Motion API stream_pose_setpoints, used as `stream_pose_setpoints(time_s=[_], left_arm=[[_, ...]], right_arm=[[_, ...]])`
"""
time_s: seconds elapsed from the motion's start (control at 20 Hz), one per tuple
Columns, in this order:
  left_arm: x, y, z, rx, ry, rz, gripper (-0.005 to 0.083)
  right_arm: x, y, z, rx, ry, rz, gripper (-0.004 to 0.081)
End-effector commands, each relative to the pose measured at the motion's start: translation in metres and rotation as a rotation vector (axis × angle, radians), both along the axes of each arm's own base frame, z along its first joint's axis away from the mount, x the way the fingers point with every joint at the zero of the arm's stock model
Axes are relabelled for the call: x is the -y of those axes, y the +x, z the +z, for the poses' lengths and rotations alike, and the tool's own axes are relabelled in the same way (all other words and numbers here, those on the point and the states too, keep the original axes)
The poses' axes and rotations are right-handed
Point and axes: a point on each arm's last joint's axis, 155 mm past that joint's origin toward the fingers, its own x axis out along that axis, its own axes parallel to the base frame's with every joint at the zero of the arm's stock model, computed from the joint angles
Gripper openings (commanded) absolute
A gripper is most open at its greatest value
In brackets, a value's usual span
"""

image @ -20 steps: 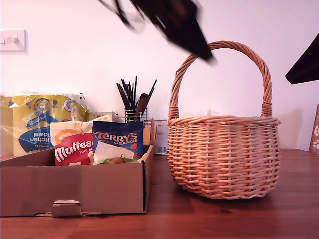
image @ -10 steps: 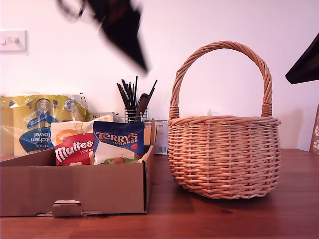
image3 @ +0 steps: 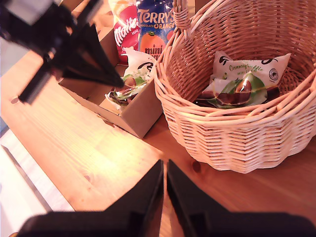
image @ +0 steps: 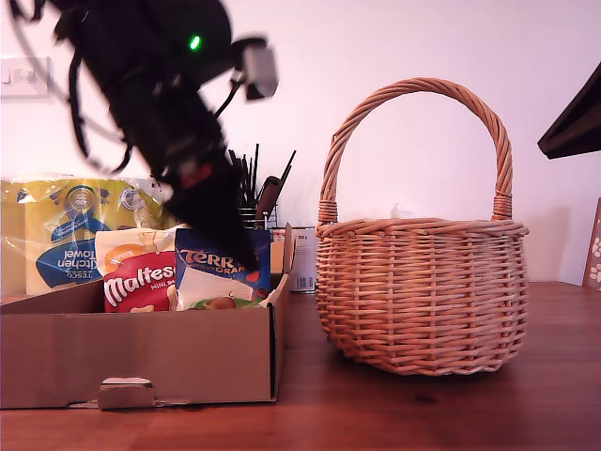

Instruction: Move the bags of Easter eggs from the cardboard box on the left into the woven basket on the right side.

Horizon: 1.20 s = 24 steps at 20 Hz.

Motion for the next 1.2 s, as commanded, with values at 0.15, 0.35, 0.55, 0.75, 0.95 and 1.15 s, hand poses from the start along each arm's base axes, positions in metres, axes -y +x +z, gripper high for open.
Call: stream_pose_setpoints(time_s=[0.15,0.35,0.55,0.75,0.95,1.15], left_arm=[[-0.026,0.002,0.018,0.063,-0.063,0.067,-0.002],[-0.035,0.005,0.018,0.004,-0.127,0.109,0.0231],[-0.034,0.015,0.003,0.012,-0.102,0.106,0.0621],[-0.03,0.023,-0.009,0.024,-0.098,0.091,0.0621],[-0.033,0.028,-0.024,0.012,-0.082,0.086,0.0621],[-0.032,0.028,-0.037,-0.021,-0.078,0.084,0.0614]], right_arm=[[0.003,0.001,-0.002,0.001,-0.017,-0.013,-0.0012],[0.003,0.001,-0.002,0.001,-0.017,-0.013,-0.0012],[0.003,0.001,-0.003,0.0,-0.018,-0.014,-0.0012],[0.003,0.001,-0.003,-0.003,-0.018,-0.014,-0.0012],[0.003,0.001,-0.003,-0.003,-0.018,-0.014,-0.0012],[0.003,0.001,-0.004,-0.004,-0.018,-0.014,-0.0012]])
